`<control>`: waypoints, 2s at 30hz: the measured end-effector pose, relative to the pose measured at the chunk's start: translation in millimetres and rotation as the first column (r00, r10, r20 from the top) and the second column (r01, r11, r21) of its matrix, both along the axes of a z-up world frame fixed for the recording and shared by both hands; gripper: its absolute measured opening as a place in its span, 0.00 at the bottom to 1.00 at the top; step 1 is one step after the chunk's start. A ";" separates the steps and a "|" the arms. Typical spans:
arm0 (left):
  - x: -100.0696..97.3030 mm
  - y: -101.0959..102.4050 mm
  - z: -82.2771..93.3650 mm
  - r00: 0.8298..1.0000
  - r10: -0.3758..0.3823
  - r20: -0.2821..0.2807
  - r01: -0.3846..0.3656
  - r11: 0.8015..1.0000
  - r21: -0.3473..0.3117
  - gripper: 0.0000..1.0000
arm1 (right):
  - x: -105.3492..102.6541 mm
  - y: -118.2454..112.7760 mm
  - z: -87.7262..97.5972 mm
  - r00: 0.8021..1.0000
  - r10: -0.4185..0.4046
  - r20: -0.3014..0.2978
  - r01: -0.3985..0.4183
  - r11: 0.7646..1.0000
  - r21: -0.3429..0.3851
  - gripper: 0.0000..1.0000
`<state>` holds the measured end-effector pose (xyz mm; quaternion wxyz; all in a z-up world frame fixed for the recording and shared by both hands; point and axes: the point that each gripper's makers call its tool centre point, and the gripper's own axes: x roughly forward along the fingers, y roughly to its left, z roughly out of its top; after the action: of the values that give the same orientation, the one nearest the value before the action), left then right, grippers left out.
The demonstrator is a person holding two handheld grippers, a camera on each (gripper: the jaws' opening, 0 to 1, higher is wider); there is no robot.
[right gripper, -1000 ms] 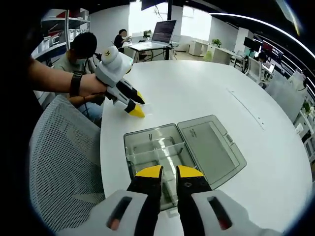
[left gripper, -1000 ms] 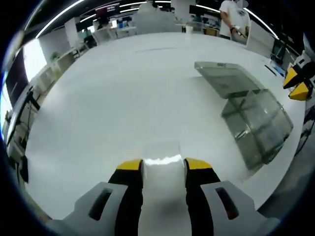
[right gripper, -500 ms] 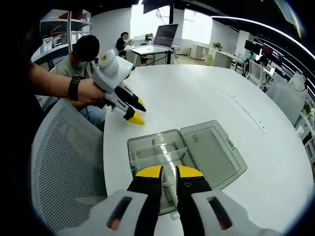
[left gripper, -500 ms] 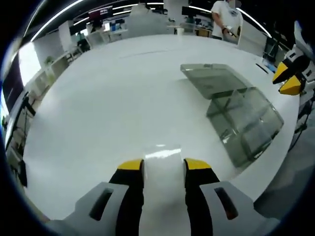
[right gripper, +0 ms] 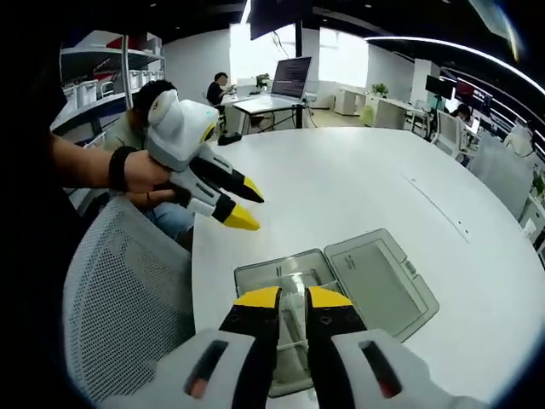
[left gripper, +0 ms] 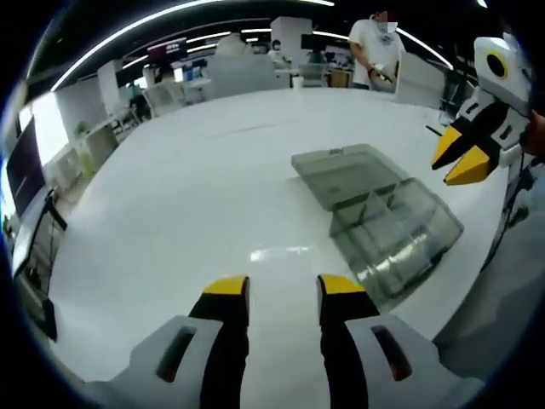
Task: Insert the divider into the dual guide fixture by aligning both edges with the guide slots and pushing it downward to the bottom, including one-sided entry, uneven engagement, binding, and posture correction.
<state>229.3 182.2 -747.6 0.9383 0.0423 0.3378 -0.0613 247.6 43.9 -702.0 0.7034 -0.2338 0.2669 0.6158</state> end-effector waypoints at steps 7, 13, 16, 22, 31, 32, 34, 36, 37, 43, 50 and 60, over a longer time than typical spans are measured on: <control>0.1 -19.3 17.1 0.997 -0.055 0.058 0.055 0.998 0.012 0.30 | -4.1 9.1 9.3 1.000 0.009 -0.026 -0.008 0.999 0.041 0.07; -4.6 -37.0 28.2 0.989 -0.109 0.098 0.106 0.994 0.029 0.30 | -6.1 13.5 14.7 0.999 0.019 -0.044 -0.016 0.998 0.066 0.07; -6.2 -44.6 33.7 0.983 -0.141 0.116 0.135 0.989 0.056 0.30 | -7.4 16.2 18.9 0.997 0.017 -0.072 -0.011 0.996 0.091 0.06; -7.6 -61.0 47.3 0.969 -0.184 0.164 0.170 0.981 0.095 0.30 | -8.9 18.0 21.7 0.994 0.011 -0.106 0.001 0.993 0.115 0.06; -9.1 -82.0 58.4 0.945 -0.252 0.211 0.230 0.965 0.124 0.30 | -10.9 16.9 24.0 0.988 -0.001 -0.154 0.022 0.990 0.138 0.07; -9.4 -83.7 59.4 0.941 -0.264 0.214 0.239 0.962 0.134 0.30 | -11.4 17.5 24.5 0.987 0.000 -0.162 0.023 0.990 0.141 0.07; -9.8 -85.3 60.2 0.936 -0.276 0.217 0.249 0.958 0.144 0.30 | -12.0 19.1 25.5 0.985 0.002 -0.172 0.024 0.988 0.150 0.07; -9.7 -85.1 59.3 0.937 -0.276 0.215 0.250 0.958 0.142 0.30 | -11.7 20.1 24.9 0.984 0.001 -0.176 0.024 0.989 0.144 0.07; -9.8 -85.8 59.7 0.935 -0.279 0.219 0.252 0.957 0.141 0.30 | -11.2 20.4 24.9 0.986 0.001 -0.169 0.023 0.990 0.141 0.08; -10.5 -94.3 60.5 0.920 -0.315 0.232 0.286 0.946 0.150 0.30 | -12.8 23.0 23.5 0.981 0.000 -0.193 0.028 0.989 0.144 0.08; -10.5 -101.5 67.7 0.899 -0.350 0.263 0.315 0.934 0.167 0.30 | -14.8 21.4 21.9 0.973 -0.010 -0.229 0.045 0.988 0.148 0.08; -11.2 -113.9 74.4 0.882 -0.369 0.292 0.338 0.929 0.154 0.30 | -17.6 18.5 21.5 0.953 -0.021 -0.303 0.074 0.983 0.166 0.05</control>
<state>218.1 68.3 -673.2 0.9498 0.1586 0.1725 -0.2072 230.0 62.5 -680.5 0.6871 -0.0684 0.3211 0.6482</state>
